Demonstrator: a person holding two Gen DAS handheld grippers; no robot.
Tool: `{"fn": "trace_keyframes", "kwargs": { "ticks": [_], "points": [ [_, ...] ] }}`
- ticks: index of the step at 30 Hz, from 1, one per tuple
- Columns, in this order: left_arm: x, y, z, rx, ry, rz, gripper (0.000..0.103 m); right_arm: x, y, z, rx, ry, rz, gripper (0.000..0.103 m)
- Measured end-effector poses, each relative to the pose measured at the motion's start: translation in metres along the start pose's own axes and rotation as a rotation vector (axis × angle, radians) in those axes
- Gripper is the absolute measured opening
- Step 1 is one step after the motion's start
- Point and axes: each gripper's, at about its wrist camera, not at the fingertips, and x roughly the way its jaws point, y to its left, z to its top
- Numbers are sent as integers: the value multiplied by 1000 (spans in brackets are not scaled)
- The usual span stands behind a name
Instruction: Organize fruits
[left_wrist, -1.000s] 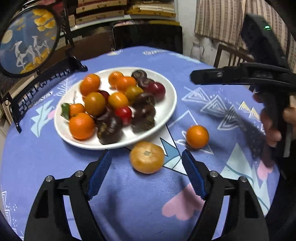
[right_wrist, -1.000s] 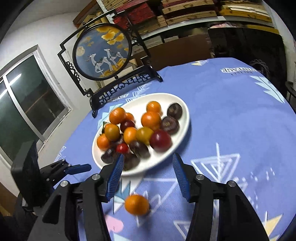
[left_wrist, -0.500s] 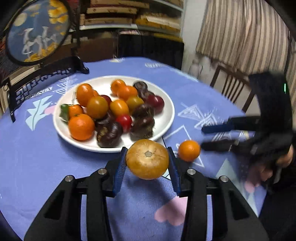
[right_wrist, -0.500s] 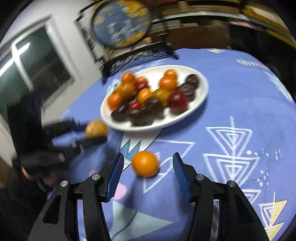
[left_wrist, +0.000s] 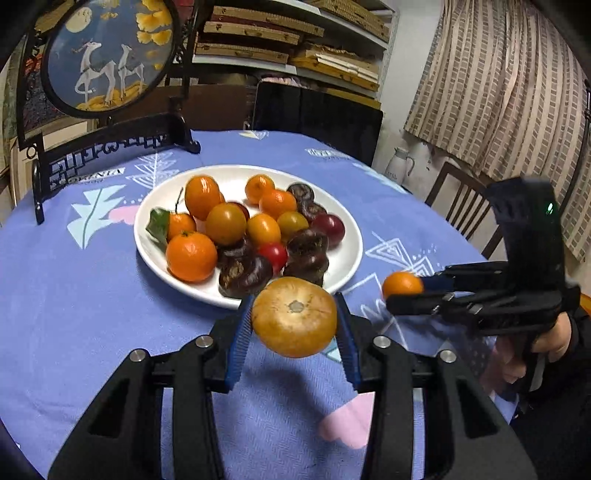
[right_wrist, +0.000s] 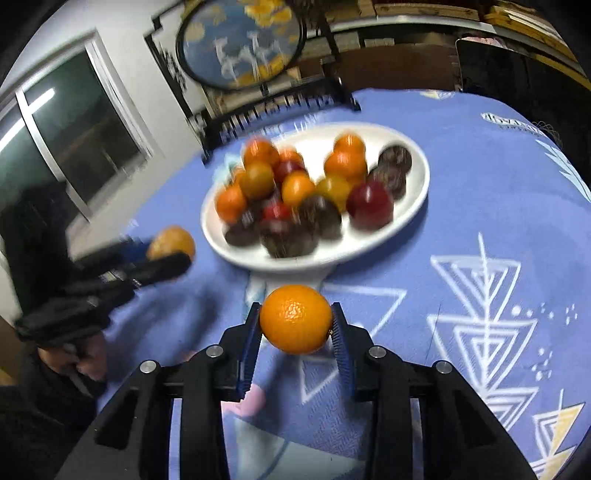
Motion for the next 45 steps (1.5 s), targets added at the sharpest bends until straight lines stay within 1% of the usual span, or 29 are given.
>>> {"fn": "trace_keyframes", "kwargs": {
  "ticks": [2,6,9,12,13,14,15,16,17,18,19,21,22,23,24,26,28,30,32,34,38,40,45],
  "points": [
    [2,-3,8,1,0,-1,41,-9,-4,17,15,-30,9,37],
    [26,-9,37,21,27,34,41,-8,-15,60,41,-57,12,37],
    [49,-6,56,15,43,40,41,14,-21,102,72,-65,7,37],
    [69,-1,66,1,67,52,41,42,-22,129,81,-64,-4,37],
    [74,2,67,-8,72,59,43,48,-22,133,87,-63,0,38],
    [78,5,68,-19,75,65,52,56,-23,138,95,-60,4,38],
    [78,7,68,-26,70,54,54,59,-23,141,103,-63,0,41],
    [75,7,68,-30,63,41,59,61,-25,142,118,-68,-8,53],
    [70,5,67,-22,52,42,68,59,-26,140,131,-86,-4,58],
    [65,3,65,-11,33,60,74,56,-26,136,134,-100,-2,58],
    [59,1,63,4,4,83,84,51,-25,131,130,-110,-8,59],
    [45,-4,55,17,-25,87,86,39,-24,117,117,-123,-18,60],
    [39,-6,50,19,-28,89,89,30,-24,105,110,-134,-20,65],
    [33,-7,44,20,-26,99,97,23,-24,95,108,-142,-27,74],
    [30,-8,41,18,-20,109,98,13,-24,81,105,-149,-47,79],
    [16,-7,31,-4,-25,125,98,-4,-26,59,98,-160,-90,94],
    [5,-5,23,-33,-24,141,98,-21,-29,40,103,-177,-113,99],
    [-7,-1,14,-75,-16,155,98,-38,-33,25,112,-173,-113,99],
    [-17,2,7,-115,-8,172,98,-50,-35,16,120,-162,-120,99],
    [-30,1,2,-143,-3,210,98,-62,-33,10,121,-169,-129,99],
    [-54,-13,-5,-125,-5,298,98,-86,-26,1,125,-209,-129,99],
    [-65,-21,-8,-117,-17,306,98,-97,-19,-5,110,-235,-147,99],
    [-90,-33,-9,-111,-45,336,98,-117,-4,-14,78,-262,-165,99]
  ]
}}
